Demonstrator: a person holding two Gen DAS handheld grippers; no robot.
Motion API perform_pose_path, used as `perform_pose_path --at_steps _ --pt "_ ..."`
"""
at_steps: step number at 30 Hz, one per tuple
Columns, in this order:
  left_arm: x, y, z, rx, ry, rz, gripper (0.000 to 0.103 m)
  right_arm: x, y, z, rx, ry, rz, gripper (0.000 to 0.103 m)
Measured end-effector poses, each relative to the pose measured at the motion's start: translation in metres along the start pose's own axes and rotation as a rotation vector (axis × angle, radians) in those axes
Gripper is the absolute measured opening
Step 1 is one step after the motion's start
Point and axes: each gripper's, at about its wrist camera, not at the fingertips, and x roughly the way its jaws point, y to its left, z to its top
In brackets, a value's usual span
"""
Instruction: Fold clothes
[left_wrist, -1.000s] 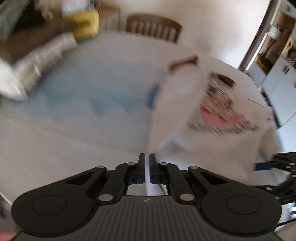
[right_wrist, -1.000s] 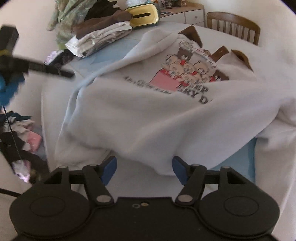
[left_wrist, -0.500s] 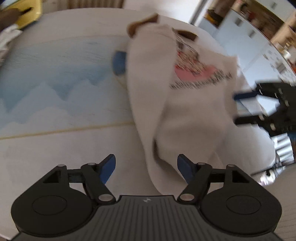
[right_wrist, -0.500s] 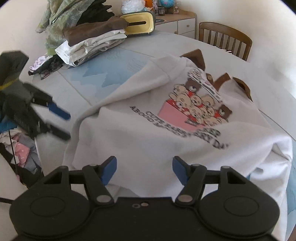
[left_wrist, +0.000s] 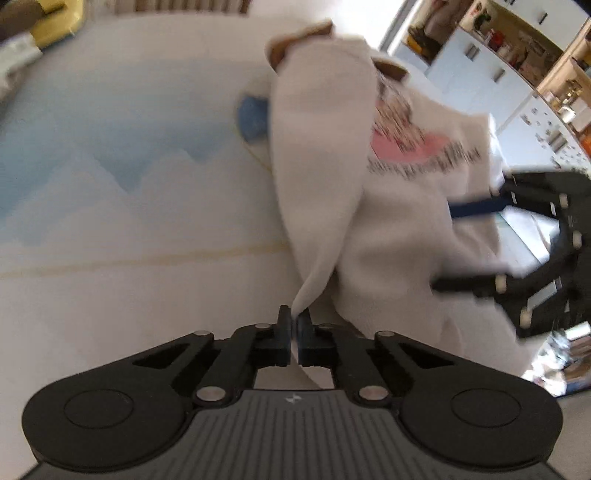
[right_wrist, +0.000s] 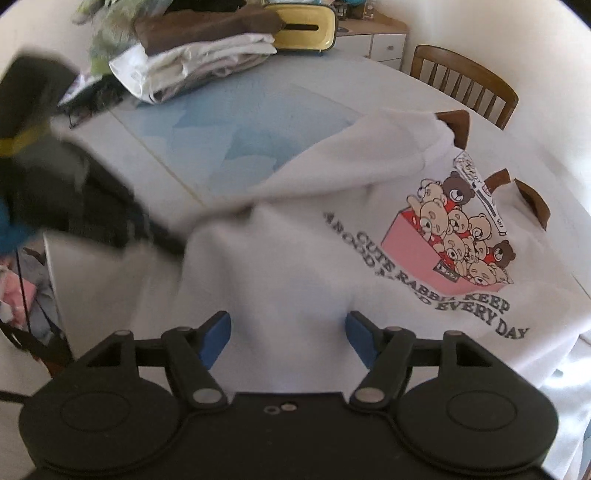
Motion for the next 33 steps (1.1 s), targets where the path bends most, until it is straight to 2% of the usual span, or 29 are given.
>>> perform_pose_path --at_steps 5,9,11,13,16,20,23,27,31,33 --pt "-0.032 0.050 0.027 -0.011 -0.099 0.127 0.001 0.017 0.003 -0.003 -0.001 0.046 -0.058 0.103" --pt "-0.049 0.082 0.046 0.000 -0.137 0.225 0.001 0.026 -0.004 -0.006 0.044 0.077 -0.076 0.103" --pt "-0.051 0.087 0.048 0.010 -0.134 0.243 0.001 0.024 -0.001 -0.004 0.045 0.075 -0.074 0.103" --pt "-0.052 0.093 0.050 0.019 -0.131 0.260 0.001 0.018 0.008 0.001 0.032 0.042 -0.029 0.103" --pt "-0.053 0.099 0.052 0.039 -0.127 0.284 0.001 0.020 0.029 0.008 -0.037 0.014 0.000 0.103" --pt "-0.062 0.113 0.058 0.048 -0.148 0.332 0.001 0.032 0.044 0.007 -0.107 0.018 -0.044 0.103" --pt "-0.075 0.128 0.071 0.049 -0.187 0.405 0.001 0.029 0.027 0.004 -0.068 0.041 -0.086 0.103" --pt "-0.094 0.145 0.080 0.029 -0.221 0.467 0.001 -0.002 -0.014 -0.013 -0.043 0.068 -0.143 0.103" --pt "-0.095 0.157 0.072 -0.004 -0.197 0.449 0.001 -0.022 -0.047 -0.032 0.014 0.112 -0.180 0.103" --pt "-0.090 0.162 0.066 -0.018 -0.174 0.444 0.001 -0.028 -0.055 -0.035 0.047 0.112 -0.124 0.103"
